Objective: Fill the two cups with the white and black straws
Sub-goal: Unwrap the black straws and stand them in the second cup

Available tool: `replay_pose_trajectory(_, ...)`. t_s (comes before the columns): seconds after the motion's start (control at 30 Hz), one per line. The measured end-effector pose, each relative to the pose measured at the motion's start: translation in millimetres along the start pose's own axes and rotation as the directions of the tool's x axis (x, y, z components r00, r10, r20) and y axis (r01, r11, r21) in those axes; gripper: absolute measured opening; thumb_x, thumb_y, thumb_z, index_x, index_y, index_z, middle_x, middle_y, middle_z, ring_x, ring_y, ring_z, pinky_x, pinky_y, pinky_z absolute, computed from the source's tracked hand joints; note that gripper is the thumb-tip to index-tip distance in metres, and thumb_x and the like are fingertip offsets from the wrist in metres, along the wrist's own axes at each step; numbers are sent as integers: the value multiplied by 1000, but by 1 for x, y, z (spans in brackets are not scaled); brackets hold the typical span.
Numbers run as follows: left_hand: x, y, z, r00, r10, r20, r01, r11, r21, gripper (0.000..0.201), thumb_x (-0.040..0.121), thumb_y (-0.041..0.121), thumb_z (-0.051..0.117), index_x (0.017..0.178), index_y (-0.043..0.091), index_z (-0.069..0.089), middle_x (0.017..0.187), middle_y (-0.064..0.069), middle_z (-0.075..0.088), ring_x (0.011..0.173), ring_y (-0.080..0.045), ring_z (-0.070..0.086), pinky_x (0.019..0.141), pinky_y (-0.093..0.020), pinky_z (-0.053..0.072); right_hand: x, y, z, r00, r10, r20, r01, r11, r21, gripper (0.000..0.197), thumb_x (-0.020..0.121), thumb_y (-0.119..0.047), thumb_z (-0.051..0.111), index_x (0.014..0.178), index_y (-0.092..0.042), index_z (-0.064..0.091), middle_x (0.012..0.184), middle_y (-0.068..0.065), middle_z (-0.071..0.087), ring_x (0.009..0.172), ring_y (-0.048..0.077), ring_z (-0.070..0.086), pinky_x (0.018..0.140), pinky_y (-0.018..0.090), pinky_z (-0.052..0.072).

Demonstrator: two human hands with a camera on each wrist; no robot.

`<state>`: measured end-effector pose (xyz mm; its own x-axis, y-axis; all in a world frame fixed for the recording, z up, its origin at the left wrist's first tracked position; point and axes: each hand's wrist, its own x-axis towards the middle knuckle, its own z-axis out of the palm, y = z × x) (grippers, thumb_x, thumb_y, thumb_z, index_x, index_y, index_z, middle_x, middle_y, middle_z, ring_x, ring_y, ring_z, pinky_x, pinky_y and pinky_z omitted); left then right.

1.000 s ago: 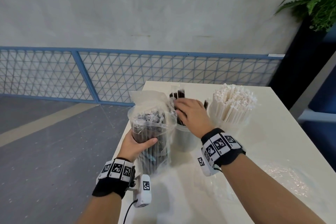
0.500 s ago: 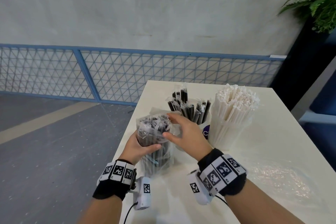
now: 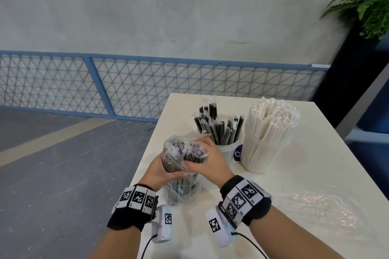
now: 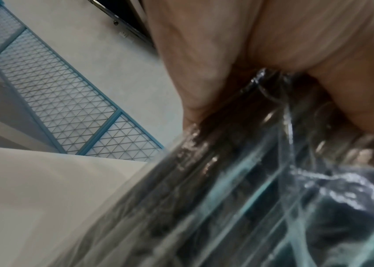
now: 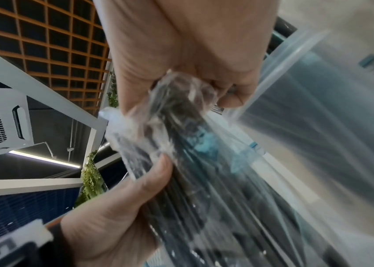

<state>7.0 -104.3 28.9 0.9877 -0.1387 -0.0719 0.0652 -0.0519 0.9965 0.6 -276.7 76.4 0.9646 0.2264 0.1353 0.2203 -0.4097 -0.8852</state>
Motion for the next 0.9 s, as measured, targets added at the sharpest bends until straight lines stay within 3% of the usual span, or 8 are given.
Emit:
replay_pose_trajectory(0.17,0,2,4,999,9,-52,-9,1000,4,51,59,-15,75,100,11,60,80,8,75,79,-7,70,71,-20,55,-6,-2,10,979,-65,-193,95,984,152,33,66,-41,69,92,-22,61,105,-20,49,109,12,53,100,29,44)
replay_pose_trajectory(0.23,1,3,4,997,14,-70,-12,1000,23,50,58,-12,77,98,12,60,78,9,75,78,-6,70,71,-19,55,-6,-12,3,972,-64,-228,119,964,236,22,73,-27,74,89,-28,59,105,-14,55,104,10,57,96,26,46)
replay_pose_trajectory(0.33,1,4,3,995,24,-98,-17,998,66,43,58,-8,79,90,14,61,72,11,74,73,-4,70,68,-17,54,-5,-32,-16,974,2,-225,91,911,402,26,80,-10,69,88,-31,58,91,-3,66,84,8,65,83,26,53)
replay_pose_trajectory(0.47,2,5,4,993,26,-115,-17,996,82,36,60,-13,76,86,7,61,64,11,72,64,-1,68,60,-14,52,1,-48,-40,946,42,-322,146,829,539,15,82,-6,65,89,-20,63,86,-3,68,84,8,65,82,25,53)
replay_pose_trajectory(0.53,1,5,4,994,24,-110,-14,996,89,36,62,-12,76,90,3,61,64,9,72,63,-3,68,59,-14,52,4,-51,-49,941,76,-330,150,781,606,11,83,-8,65,94,-12,65,94,4,69,92,15,66,84,28,53)
replay_pose_trajectory(0.7,2,5,4,995,12,-102,2,991,130,37,62,-4,80,93,3,63,68,7,73,67,-4,68,62,-15,52,6,-48,-66,987,74,-140,51,690,722,31,84,-14,60,111,0,65,115,12,67,106,21,64,93,33,52)
replay_pose_trajectory(0.8,2,6,4,994,21,-111,-5,990,143,35,61,-5,81,87,10,62,67,11,73,67,-1,67,63,-14,53,4,-50,-71,992,51,-117,47,710,702,25,79,-15,62,99,-1,66,94,10,70,92,17,67,85,30,55)
replay_pose_trajectory(0.9,4,7,4,994,9,-108,8,988,155,37,59,1,83,91,8,64,74,4,73,74,-9,69,69,-22,54,11,-57,-77,961,124,-247,119,619,777,31,83,-6,64,111,2,56,82,7,67,77,14,67,72,27,56)
